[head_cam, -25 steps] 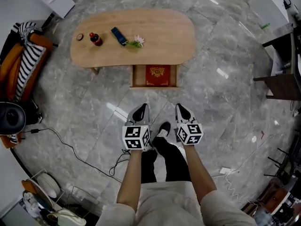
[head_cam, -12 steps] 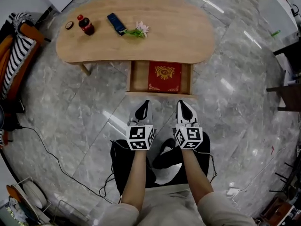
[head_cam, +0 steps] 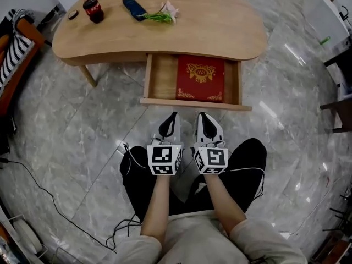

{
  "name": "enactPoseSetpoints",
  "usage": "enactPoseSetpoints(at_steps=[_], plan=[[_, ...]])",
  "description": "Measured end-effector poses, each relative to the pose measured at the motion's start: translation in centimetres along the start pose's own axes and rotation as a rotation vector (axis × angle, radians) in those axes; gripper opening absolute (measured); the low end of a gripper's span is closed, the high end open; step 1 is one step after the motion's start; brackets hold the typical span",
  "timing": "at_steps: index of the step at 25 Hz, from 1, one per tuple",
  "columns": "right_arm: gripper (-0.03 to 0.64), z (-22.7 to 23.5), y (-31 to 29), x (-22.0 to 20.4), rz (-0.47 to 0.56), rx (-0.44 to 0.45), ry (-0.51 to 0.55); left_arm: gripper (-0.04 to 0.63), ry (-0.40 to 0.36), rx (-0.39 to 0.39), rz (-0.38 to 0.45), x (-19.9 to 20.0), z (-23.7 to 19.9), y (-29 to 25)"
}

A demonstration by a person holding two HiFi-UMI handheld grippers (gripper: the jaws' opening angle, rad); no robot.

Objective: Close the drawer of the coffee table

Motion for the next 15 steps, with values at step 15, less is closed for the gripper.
enactPoseSetpoints(at_steps=[15], plan=[[0.015,1.1,-1.6,-0.3,-0.008,-0.038,-0.033,0.009,-0.002,-0.008,0.030,2.5,1.3,3.1]])
Point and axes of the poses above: the fingertips, and each gripper's own axes: y backward along the fingers, z to its right, x out of its top, the point moved 1 cm from there along y, backward along the fingers, and after that the axes turned 1 degree about x, right-handed, at the moved point
